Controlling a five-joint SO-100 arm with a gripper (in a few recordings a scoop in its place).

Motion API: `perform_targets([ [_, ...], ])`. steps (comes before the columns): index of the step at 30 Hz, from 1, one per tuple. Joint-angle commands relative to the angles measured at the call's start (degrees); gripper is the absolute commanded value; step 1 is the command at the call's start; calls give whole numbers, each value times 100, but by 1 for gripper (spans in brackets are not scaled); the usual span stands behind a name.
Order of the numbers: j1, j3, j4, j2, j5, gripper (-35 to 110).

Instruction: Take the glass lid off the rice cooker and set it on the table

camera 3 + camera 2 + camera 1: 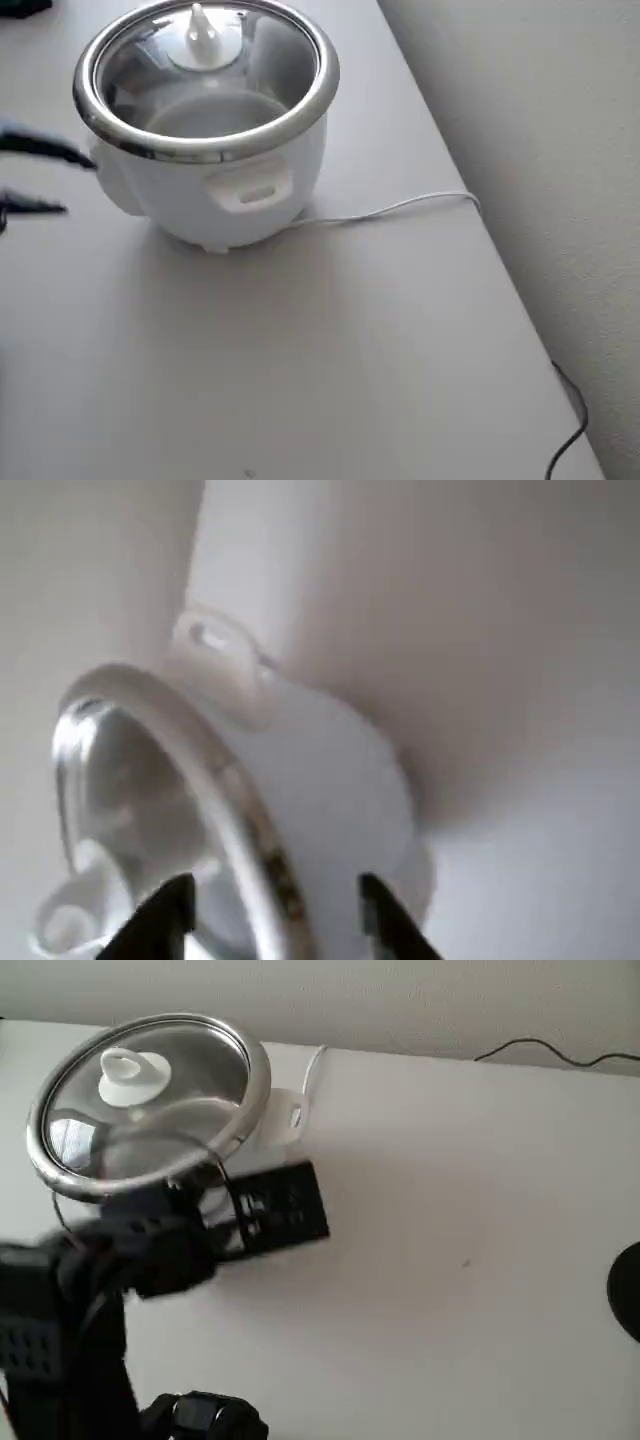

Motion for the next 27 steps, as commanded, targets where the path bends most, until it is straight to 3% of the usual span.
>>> perform_targets([
  [1,-879,-3885,475,-2364,598,24],
  [6,-1635,-5256,281,-3190,721,27],
  [16,-2558,-5256,-879,-3832,1028,32],
  [27,-2646,-5256,-1547,-4614,1336,32],
])
